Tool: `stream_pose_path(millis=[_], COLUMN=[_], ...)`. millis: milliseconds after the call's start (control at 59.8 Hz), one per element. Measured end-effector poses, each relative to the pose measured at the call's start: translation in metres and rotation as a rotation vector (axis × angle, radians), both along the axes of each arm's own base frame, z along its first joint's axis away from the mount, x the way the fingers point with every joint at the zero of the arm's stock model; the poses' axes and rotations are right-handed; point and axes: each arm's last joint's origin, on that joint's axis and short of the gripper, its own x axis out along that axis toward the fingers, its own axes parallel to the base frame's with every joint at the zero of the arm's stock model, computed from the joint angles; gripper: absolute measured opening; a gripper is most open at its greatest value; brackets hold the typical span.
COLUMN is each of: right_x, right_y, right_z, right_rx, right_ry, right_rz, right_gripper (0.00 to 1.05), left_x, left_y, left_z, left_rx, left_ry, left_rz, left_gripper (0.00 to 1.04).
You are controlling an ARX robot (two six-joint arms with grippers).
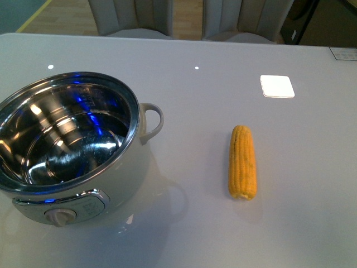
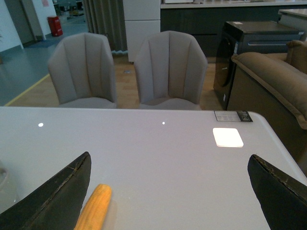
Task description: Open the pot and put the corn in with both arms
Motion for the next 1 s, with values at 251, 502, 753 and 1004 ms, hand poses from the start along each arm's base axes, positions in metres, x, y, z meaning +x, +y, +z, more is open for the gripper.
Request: stream_pose_path(millis=[251, 502, 753, 1004], right_x=[0.000, 0.000, 0.000, 0.000], right_y=[0.000, 0.000, 0.000, 0.000], right_z=[0.000, 0.000, 0.000, 0.000], right_rx=[0.000, 0.000, 0.000, 0.000], right_ry=[0.000, 0.000, 0.000, 0.000], right_rz=[0.000, 0.000, 0.000, 0.000], right_gripper=[0.96, 0.96, 0.96, 0.96], left_x=[0.014, 0.019, 0.019, 0.017], left_y=[0.024, 0.031, 0.031, 0.032], left_z=[-0.031, -0.054, -0.079, -0.102], left_rx=[-0.010, -0.040, -0.085, -0.122], left_ry=[0.006, 0.030, 0.074, 0.114], left_rz=[0.015, -0.035, -0.096, -0.112], left_gripper=[0.41, 0.41, 0.41, 0.41])
